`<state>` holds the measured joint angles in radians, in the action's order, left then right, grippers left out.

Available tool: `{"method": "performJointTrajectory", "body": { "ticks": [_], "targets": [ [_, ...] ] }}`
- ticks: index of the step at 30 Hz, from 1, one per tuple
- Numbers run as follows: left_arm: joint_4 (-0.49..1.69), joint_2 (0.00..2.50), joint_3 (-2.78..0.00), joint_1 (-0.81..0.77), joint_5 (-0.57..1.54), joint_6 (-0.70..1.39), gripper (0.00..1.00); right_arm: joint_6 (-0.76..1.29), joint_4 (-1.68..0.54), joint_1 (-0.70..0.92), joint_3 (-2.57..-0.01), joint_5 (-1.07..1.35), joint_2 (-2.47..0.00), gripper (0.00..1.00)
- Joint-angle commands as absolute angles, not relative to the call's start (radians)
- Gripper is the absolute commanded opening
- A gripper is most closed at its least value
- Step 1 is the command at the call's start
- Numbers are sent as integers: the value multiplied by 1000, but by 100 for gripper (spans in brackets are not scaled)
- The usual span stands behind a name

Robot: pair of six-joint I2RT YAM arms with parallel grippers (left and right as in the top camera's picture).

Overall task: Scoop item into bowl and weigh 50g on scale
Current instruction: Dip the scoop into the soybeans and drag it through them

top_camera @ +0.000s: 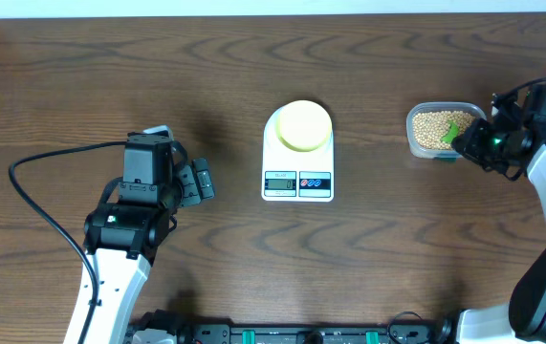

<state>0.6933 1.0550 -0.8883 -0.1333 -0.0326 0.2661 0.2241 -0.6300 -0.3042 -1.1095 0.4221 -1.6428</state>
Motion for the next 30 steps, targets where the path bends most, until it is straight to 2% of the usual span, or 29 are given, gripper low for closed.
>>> {"method": "performJointTrajectory", "body": {
  "ticks": [1,13,19,30],
  "targets": [
    [696,1058,-890,-129,-46,268,98,232,-631,-329,-1095,456,-1659,1],
    [696,1058,-890,-129,-46,268,98,232,-619,-371,-1090,566,-1720,1],
    [696,1058,-890,-129,-46,268,98,232,-620,-412,-1090,694,-1718,1],
    [696,1058,-890,-129,-46,268,98,204,-618,-463,-1090,702,-1721,1]
  ]
}}
